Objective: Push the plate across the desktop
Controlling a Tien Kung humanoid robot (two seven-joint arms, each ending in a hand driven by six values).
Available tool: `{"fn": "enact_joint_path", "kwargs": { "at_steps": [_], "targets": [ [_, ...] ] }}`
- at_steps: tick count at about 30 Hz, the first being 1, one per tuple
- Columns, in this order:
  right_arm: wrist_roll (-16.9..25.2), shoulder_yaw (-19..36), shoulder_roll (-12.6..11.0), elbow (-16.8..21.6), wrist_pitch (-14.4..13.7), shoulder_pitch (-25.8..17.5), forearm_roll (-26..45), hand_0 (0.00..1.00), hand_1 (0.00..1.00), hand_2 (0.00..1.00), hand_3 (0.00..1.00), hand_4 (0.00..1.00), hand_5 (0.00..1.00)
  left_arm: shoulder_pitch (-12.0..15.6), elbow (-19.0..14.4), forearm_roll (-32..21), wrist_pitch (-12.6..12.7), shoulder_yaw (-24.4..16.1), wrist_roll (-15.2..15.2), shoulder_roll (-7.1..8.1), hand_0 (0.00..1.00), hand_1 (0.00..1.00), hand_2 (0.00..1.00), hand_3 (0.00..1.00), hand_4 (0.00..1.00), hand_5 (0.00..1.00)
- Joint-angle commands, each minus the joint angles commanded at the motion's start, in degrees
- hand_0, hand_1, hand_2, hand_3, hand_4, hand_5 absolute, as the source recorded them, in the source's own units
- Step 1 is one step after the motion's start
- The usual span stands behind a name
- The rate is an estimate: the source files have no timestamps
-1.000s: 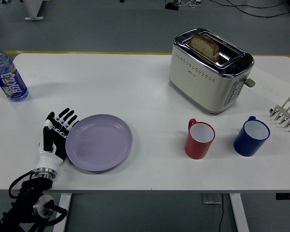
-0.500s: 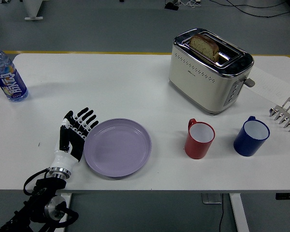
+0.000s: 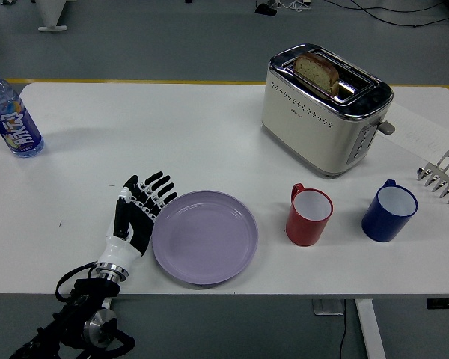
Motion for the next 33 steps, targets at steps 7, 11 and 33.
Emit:
{"fn": "enact_joint_path", "kwargs": {
  "at_steps": [7, 11, 33],
  "targets": [
    [-0.1, 0.0, 0.0, 0.0, 0.0, -0.3, 0.0, 0.678, 0.669, 0.776, 0.811, 0.537, 0.570, -0.2, -0.9, -1.5, 0.1, 4.3, 0.0, 0.00, 0.735, 0.781, 0.758, 0.676, 0.519, 0.998],
    [-0.1, -0.1, 0.0, 0.1, -0.1, -0.4, 0.0, 0.678, 0.669, 0.776, 0.811, 0.537, 0.570, -0.7, -1.1, -2.2, 0.2, 7.5, 0.0, 0.00, 0.735, 0.781, 0.758, 0.676, 0.519, 0.998],
    [0.5, -0.3, -0.2, -0.2, 0.1, -0.4, 0.0, 0.677, 0.669, 0.774, 0.809, 0.538, 0.569, -2.4, -1.6, -1.1, 1.6, 3.8, -0.6, 0.00, 0.736, 0.780, 0.758, 0.675, 0.510, 0.998]
  ]
}}
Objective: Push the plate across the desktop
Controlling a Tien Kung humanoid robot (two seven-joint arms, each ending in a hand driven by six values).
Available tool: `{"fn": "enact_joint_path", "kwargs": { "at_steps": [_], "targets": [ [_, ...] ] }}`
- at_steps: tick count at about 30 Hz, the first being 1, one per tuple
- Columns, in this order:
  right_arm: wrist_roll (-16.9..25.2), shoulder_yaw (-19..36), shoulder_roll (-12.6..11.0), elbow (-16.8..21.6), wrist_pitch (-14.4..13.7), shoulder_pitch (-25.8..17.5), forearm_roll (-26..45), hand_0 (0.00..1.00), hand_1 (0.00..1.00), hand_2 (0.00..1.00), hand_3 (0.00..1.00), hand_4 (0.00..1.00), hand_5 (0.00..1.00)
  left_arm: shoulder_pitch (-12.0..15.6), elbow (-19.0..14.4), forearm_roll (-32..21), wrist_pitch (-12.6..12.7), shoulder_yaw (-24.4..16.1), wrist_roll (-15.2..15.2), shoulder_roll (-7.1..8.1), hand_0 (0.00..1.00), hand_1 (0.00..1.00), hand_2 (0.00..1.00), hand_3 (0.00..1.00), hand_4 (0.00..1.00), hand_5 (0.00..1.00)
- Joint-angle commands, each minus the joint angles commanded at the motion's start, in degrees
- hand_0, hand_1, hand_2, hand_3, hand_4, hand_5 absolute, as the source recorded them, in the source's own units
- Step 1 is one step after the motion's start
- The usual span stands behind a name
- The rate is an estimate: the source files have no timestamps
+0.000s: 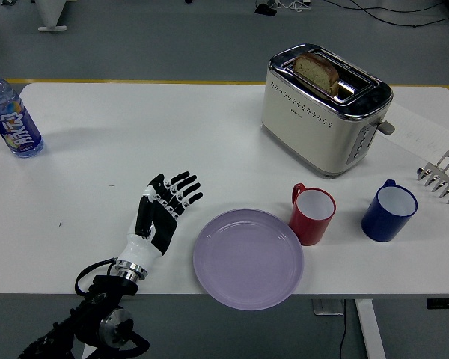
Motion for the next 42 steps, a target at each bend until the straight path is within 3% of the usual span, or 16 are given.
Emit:
{"fn": "enact_joint_path", "kwargs": {
  "at_steps": [6, 12, 15, 16, 20, 29, 36, 42],
  "targets": [
    [0.1, -0.1, 0.0, -0.1, -0.1, 0.1, 0.2, 0.677, 0.666, 0.774, 0.809, 0.538, 0.569, 0.0, -0.5, 3.3, 0.5, -5.9, 2.2, 0.35, 0.713, 0.755, 0.739, 0.666, 0.510, 0.998],
    [0.0, 0.2, 0.0, 0.0, -0.1, 0.2, 0.0, 0.678, 0.666, 0.770, 0.808, 0.538, 0.569, 0.4, -0.9, 5.6, -0.6, -14.5, 5.6, 4.15, 0.692, 0.734, 0.713, 0.661, 0.512, 0.998],
    [-0.2, 0.6, 0.1, 0.0, -0.2, 0.1, -0.5, 0.678, 0.666, 0.770, 0.808, 0.538, 0.569, 0.6, -0.9, 6.8, -2.1, -18.8, 8.8, 7.08, 0.692, 0.734, 0.713, 0.661, 0.512, 0.998],
    [-0.3, 0.6, 0.1, 0.1, -0.2, 0.1, -0.5, 0.678, 0.665, 0.771, 0.808, 0.539, 0.569, 0.6, -0.9, 6.9, -2.2, -19.1, 9.0, 7.28, 0.684, 0.730, 0.709, 0.665, 0.514, 0.998],
    [-0.5, 0.9, 0.2, 0.1, -0.4, 0.1, -0.8, 0.678, 0.665, 0.771, 0.808, 0.539, 0.569, 1.2, -0.5, 7.6, -4.6, -24.3, 12.7, 10.39, 0.684, 0.730, 0.709, 0.665, 0.514, 0.998],
    [-0.8, 1.0, 0.3, 0.3, -0.6, 0.1, -1.1, 0.677, 0.665, 0.769, 0.807, 0.540, 0.569, 2.7, 1.0, 5.5, -8.9, -33.5, 18.2, 15.79, 0.688, 0.732, 0.711, 0.666, 0.525, 0.998],
    [-1.0, 1.0, 0.4, 0.4, -0.7, 0.0, -0.9, 0.677, 0.665, 0.767, 0.807, 0.539, 0.570, 3.4, 2.6, 2.5, -10.6, -38.7, 20.1, 18.07, 0.687, 0.734, 0.715, 0.673, 0.542, 0.998],
    [-1.0, 1.1, 0.4, 0.5, -0.9, -0.3, -0.8, 0.677, 0.664, 0.767, 0.807, 0.539, 0.569, 3.9, 4.1, 2.4, -11.1, -41.5, 19.8, 19.24, 0.687, 0.734, 0.716, 0.673, 0.545, 0.998]
  ]
}}
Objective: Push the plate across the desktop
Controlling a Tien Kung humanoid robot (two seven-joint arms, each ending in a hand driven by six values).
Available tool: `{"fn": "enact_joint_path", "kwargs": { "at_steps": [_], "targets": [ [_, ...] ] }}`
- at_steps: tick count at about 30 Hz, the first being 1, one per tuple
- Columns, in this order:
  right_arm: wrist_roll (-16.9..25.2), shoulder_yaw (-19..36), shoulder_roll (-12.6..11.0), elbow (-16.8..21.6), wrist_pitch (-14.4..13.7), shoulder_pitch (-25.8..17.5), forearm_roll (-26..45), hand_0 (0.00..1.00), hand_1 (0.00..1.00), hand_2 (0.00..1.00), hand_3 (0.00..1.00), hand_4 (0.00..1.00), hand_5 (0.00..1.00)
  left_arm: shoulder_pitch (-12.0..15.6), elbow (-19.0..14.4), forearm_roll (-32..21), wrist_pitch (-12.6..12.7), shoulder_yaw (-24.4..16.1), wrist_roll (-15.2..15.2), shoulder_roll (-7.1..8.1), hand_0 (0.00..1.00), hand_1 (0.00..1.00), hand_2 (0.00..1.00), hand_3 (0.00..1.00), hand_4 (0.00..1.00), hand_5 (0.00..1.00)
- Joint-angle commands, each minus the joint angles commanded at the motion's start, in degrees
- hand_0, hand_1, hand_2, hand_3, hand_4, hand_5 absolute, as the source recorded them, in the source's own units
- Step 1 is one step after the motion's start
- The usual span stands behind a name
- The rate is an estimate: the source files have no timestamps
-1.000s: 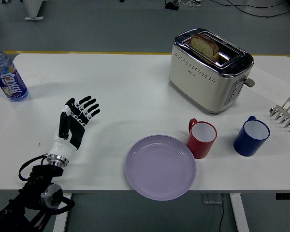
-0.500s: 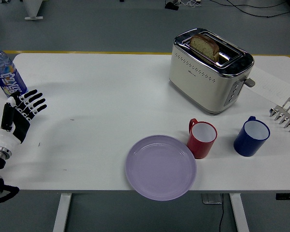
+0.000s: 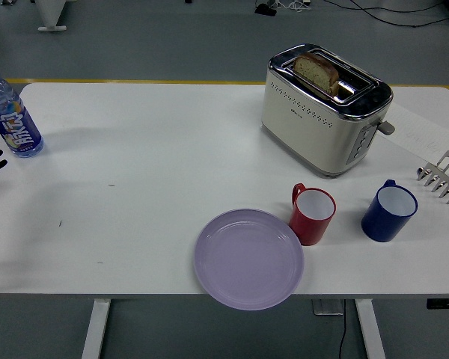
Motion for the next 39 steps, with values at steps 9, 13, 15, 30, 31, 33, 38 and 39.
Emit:
{"fn": "enact_joint_path", "kwargs": {
  "at_steps": [9, 13, 15, 30, 31, 33, 38, 39],
  "targets": [
    [-0.3, 0.6, 0.1, 0.2, -0.3, -0.2, -0.6, 0.677, 0.665, 0.766, 0.806, 0.539, 0.568, 0.5, 0.4, 0.2, -0.1, -0.2, 0.0, 0.15, 0.685, 0.730, 0.715, 0.672, 0.547, 0.998],
    [-0.4, 0.5, 0.1, 0.2, -0.4, -0.3, -0.6, 0.676, 0.665, 0.765, 0.805, 0.539, 0.571, 0.8, 0.4, 0.3, -0.2, -0.2, -0.1, 0.21, 0.682, 0.727, 0.707, 0.669, 0.546, 0.998],
    [-0.4, 0.4, 0.1, 0.2, -0.4, -0.3, -0.6, 0.676, 0.665, 0.765, 0.805, 0.539, 0.571, 0.9, 0.4, 0.3, -0.1, -0.2, -0.1, 0.23, 0.682, 0.727, 0.707, 0.669, 0.546, 0.998],
    [-0.1, 0.0, 0.0, 0.1, -0.3, -0.1, -0.2, 0.674, 0.664, 0.764, 0.805, 0.538, 0.567, 1.2, 0.6, 0.1, 1.0, -1.2, -0.6, 0.29, 0.677, 0.723, 0.701, 0.665, 0.561, 0.998],
    [-0.1, 0.0, 0.0, 0.1, -0.3, -0.1, -0.1, 0.674, 0.664, 0.764, 0.805, 0.538, 0.567, 1.2, 0.6, 0.1, 1.0, -1.3, -0.7, 0.28, 0.677, 0.723, 0.701, 0.665, 0.561, 0.998],
    [-0.1, 0.0, 0.0, 0.1, -0.3, 0.0, -0.2, 0.674, 0.664, 0.764, 0.805, 0.538, 0.567, 1.2, 0.6, 0.0, 1.1, -1.4, -0.7, 0.25, 0.677, 0.723, 0.701, 0.665, 0.561, 0.998],
    [-0.2, 0.1, 0.0, 0.1, -0.3, 0.1, -0.2, 0.673, 0.663, 0.764, 0.805, 0.538, 0.569, 1.1, 0.6, -0.1, 1.6, -1.8, -0.9, 0.25, 0.677, 0.718, 0.700, 0.663, 0.562, 0.998],
    [-0.2, 0.1, 0.0, 0.1, -0.3, 0.1, -0.2, 0.673, 0.663, 0.764, 0.805, 0.538, 0.569, 1.1, 0.6, -0.1, 1.7, -1.9, -0.9, 0.24, 0.677, 0.718, 0.700, 0.663, 0.562, 0.998]
  ]
}}
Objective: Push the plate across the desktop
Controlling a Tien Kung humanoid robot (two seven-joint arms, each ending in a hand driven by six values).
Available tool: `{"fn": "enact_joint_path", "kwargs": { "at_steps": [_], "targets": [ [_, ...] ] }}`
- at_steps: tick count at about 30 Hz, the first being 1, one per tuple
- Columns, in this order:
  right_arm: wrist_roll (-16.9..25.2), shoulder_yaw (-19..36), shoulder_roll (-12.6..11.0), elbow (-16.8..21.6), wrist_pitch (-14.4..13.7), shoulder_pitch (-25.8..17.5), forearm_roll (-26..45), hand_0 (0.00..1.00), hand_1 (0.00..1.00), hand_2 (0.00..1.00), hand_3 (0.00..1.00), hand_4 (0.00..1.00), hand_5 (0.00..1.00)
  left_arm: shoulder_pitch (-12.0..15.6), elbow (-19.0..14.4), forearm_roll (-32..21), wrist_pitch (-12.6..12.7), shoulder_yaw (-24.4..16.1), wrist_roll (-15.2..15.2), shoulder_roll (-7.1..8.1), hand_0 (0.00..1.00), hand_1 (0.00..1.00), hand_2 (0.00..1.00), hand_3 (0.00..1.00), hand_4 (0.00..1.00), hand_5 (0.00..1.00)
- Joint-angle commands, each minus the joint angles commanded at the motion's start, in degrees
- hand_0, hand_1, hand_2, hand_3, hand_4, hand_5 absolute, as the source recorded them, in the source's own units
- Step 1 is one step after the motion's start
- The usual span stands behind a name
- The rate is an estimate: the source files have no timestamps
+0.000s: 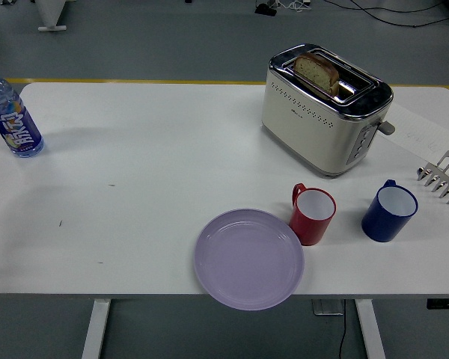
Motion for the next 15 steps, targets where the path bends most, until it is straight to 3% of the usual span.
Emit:
{"fn": "enact_joint_path", "kwargs": {
  "at_steps": [15],
  "targets": [
    [0.0, 0.0, 0.0, 0.0, 0.0, 0.1, -0.1, 0.671, 0.664, 0.763, 0.803, 0.535, 0.566, 0.1, 0.2, 0.0, 0.7, -0.6, -0.1, 0.00, 0.674, 0.713, 0.691, 0.658, 0.565, 0.998]
  ]
}}
